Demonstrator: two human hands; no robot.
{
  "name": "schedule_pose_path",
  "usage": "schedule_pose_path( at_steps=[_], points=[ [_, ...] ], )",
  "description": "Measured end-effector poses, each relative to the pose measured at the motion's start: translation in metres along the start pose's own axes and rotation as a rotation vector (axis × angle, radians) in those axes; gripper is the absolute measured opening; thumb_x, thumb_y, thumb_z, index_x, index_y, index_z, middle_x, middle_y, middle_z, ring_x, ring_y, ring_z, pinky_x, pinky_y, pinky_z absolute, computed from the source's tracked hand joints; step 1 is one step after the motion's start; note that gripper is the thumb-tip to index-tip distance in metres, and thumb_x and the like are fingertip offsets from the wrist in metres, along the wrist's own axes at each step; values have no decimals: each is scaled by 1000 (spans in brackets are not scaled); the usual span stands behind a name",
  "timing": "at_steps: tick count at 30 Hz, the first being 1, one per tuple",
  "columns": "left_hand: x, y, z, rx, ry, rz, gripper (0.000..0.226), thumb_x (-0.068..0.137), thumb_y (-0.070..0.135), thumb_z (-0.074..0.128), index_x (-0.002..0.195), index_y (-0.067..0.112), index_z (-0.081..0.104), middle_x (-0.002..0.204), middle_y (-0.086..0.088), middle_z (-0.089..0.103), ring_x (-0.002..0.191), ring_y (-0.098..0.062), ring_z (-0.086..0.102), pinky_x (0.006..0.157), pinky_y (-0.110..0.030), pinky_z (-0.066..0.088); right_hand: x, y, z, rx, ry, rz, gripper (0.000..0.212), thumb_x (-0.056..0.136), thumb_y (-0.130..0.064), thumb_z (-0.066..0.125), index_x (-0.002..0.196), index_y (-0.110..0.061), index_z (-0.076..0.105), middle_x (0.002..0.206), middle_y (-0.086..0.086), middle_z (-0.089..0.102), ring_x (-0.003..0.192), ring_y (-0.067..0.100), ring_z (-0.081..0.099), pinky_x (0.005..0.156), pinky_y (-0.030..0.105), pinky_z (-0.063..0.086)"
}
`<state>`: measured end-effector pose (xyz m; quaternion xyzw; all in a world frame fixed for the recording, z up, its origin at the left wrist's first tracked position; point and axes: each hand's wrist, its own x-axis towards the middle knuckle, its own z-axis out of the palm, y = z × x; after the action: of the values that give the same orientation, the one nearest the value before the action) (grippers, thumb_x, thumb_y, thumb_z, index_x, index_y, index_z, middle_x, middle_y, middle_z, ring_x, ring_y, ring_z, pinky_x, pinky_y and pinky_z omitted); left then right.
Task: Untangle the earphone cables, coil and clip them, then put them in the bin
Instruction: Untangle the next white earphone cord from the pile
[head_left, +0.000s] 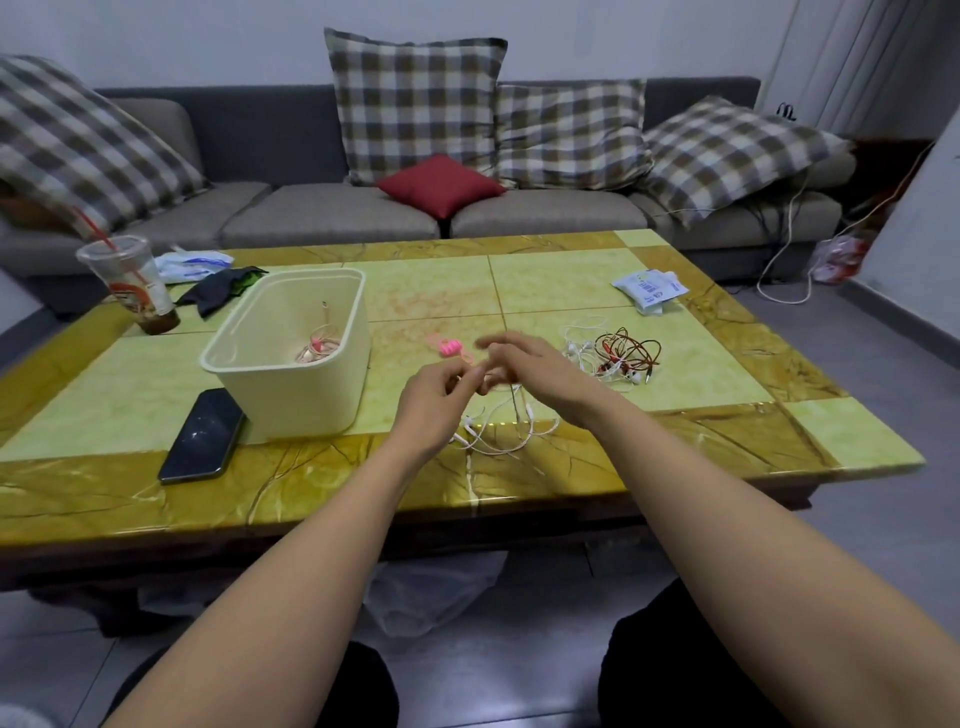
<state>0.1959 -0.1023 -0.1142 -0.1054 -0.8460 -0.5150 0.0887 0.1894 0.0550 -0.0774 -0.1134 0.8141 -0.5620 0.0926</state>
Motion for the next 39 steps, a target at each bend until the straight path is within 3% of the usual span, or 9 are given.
schedule_pose_path(
  at_steps=[3,8,13,17,23,29,32,34,39],
  points=[
    [1,-2,-5,33,3,-23,35,98,31,52,66,21,62,58,8,53,55,-9,40,58,-30,33,1,8,2,-131,-22,-5,34,102,-28,49,90,-5,71,71,3,51,62,20,40,52,21,35],
    [-2,-8,-14,-10,4,-132,38,101,29,47,65,18,55,56,5,42,53,-11,38,58,-29,30,14,33,-21,-200,600,114,29,100,-17,46,84,-14,69,70,-5,61,61,12,51,64,29,35],
    [1,1,0,-10,15,-89,35,100,28,48,68,21,58,61,3,47,60,-14,42,61,-31,34,13,28,-4,-260,253,-50,45,99,-11,43,143,-12,45,145,6,48,133,20,43,108,33,33],
    [5,7,4,8,36,-59,36,101,27,47,67,23,58,63,4,53,61,-13,44,62,-31,35,11,15,8,-131,8,-122,29,102,-26,48,90,-14,71,67,-9,58,59,8,47,59,24,38],
    [6,-2,-7,-71,66,-142,38,101,28,47,66,17,55,58,3,44,58,-13,40,64,-30,33,20,21,-27,-121,760,-11,29,98,-21,48,80,-18,70,67,-5,62,68,17,56,61,28,34],
    [3,5,5,-110,30,-121,35,101,26,48,69,15,60,58,5,43,59,-14,38,62,-30,34,12,24,-12,-291,266,-89,52,96,-11,46,148,-17,40,154,3,38,142,19,32,115,36,26],
    [3,11,7,-105,25,-94,35,101,26,48,70,17,61,54,10,47,54,-9,39,57,-27,34,8,11,2,-44,-10,-109,31,101,-19,46,129,-14,58,104,3,68,97,13,64,89,27,46],
    [4,10,5,-111,24,-93,35,101,26,47,71,16,61,55,9,48,53,-7,39,55,-25,34,5,12,4,-107,-43,-104,22,101,-26,51,93,-16,69,66,-10,58,59,4,51,62,21,40],
    [5,3,-3,-189,48,-165,37,101,29,48,68,13,57,60,2,41,56,-11,37,57,-26,33,16,16,-19,-64,660,-19,23,94,-16,52,83,-16,72,83,-3,67,66,4,52,58,25,36]
  ],
)
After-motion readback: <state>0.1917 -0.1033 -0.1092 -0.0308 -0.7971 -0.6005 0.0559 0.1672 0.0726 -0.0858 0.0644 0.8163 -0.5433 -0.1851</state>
